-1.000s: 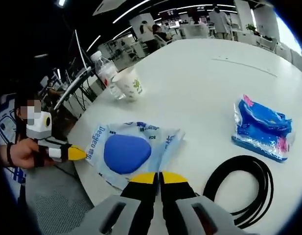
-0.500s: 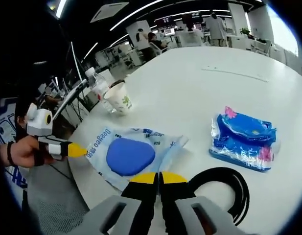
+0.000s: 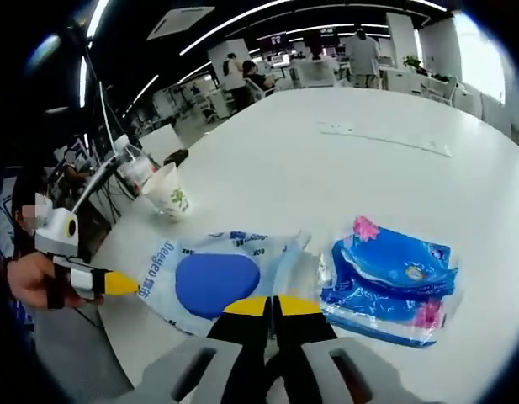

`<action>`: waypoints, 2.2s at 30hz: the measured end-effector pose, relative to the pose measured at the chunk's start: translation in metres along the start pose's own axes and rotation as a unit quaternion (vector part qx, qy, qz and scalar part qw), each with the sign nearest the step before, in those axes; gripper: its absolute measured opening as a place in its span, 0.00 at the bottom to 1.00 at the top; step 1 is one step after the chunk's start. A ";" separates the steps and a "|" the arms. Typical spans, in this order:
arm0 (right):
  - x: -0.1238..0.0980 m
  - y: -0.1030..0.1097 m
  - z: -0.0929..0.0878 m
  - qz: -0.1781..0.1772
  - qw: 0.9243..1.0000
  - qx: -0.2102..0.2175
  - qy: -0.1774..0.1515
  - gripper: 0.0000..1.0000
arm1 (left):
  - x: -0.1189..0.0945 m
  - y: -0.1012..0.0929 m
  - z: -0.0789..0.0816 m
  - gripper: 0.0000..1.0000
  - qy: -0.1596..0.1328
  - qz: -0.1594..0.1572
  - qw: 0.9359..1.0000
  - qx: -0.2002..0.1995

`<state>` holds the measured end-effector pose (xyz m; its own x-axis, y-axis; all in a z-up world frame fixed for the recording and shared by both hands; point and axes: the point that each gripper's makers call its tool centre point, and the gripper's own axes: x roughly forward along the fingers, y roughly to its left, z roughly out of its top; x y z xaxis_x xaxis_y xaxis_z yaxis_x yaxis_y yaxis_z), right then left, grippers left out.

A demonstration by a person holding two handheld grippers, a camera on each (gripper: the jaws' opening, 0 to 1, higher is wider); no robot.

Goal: Arrange the tabletop items into an orderly group along one side of the table until the central work area is clear of visible clutter.

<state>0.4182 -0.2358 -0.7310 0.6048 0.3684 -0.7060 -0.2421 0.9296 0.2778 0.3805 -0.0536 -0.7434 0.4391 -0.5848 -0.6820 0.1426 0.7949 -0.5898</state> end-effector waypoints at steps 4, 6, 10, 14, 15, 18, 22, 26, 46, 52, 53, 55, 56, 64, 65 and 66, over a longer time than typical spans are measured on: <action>-0.001 -0.012 -0.002 -0.011 1.000 0.028 -0.006 0.00 | 0.012 0.002 0.015 0.00 -0.007 0.000 1.000 -0.010; 0.000 -0.016 -0.004 -0.014 0.999 0.029 -0.004 0.00 | 0.016 0.002 0.023 0.00 -0.013 0.000 1.000 -0.016; -0.002 -0.020 -0.006 -0.019 0.999 0.040 -0.004 0.00 | 0.028 0.004 0.042 0.00 -0.027 -0.001 0.999 -0.033; 0.000 -0.021 -0.005 -0.021 0.999 0.050 -0.005 0.00 | 0.034 0.007 0.057 0.00 -0.057 -0.002 0.995 -0.087; 0.001 -0.021 -0.005 -0.021 0.999 0.050 -0.005 0.00 | 0.035 0.009 0.059 0.00 -0.063 -0.002 0.993 -0.097; 0.005 -0.020 -0.003 -0.022 0.998 0.053 -0.005 0.00 | 0.039 0.013 0.066 0.00 -0.075 0.000 0.990 -0.121; 0.011 -0.019 0.003 -0.022 0.998 0.051 -0.006 0.00 | 0.040 0.018 0.071 0.00 -0.085 0.006 0.988 -0.126; 0.017 -0.016 0.008 -0.017 0.998 0.052 -0.007 0.00 | 0.039 0.021 0.076 0.00 -0.096 0.010 0.986 -0.138; 0.018 -0.025 0.016 -0.025 0.998 0.061 -0.016 0.05 | 0.041 0.020 0.083 0.02 -0.104 -0.002 0.986 -0.128; 0.017 -0.025 0.009 -0.026 0.998 0.063 -0.011 0.10 | 0.037 0.024 0.078 0.06 -0.099 0.002 0.987 -0.128; 0.016 -0.024 0.007 -0.025 0.998 0.063 -0.011 0.10 | 0.035 0.025 0.077 0.06 -0.099 0.002 0.987 -0.126; 0.014 -0.023 0.006 -0.025 0.998 0.065 -0.011 0.11 | 0.033 0.025 0.076 0.06 -0.100 0.001 0.987 -0.128; 0.014 -0.023 0.005 -0.026 0.998 0.063 -0.011 0.11 | 0.032 0.026 0.076 0.06 -0.100 0.001 0.987 -0.126; 0.007 -0.024 -0.002 -0.028 0.997 0.068 -0.012 0.10 | 0.024 0.026 0.073 0.07 -0.099 0.001 0.989 -0.110; 0.006 -0.024 -0.003 -0.028 0.997 0.068 -0.013 0.10 | 0.023 0.026 0.072 0.07 -0.098 0.001 0.990 -0.106; 0.005 -0.024 -0.003 -0.028 0.997 0.069 -0.013 0.10 | 0.023 0.026 0.071 0.07 -0.097 0.001 0.990 -0.104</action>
<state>0.4245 -0.2558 -0.7433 0.6348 0.3143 -0.7059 -0.1022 0.9397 0.3264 0.4569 -0.0347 -0.7437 0.6042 -0.5248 -0.5996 -0.0356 0.7340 -0.6782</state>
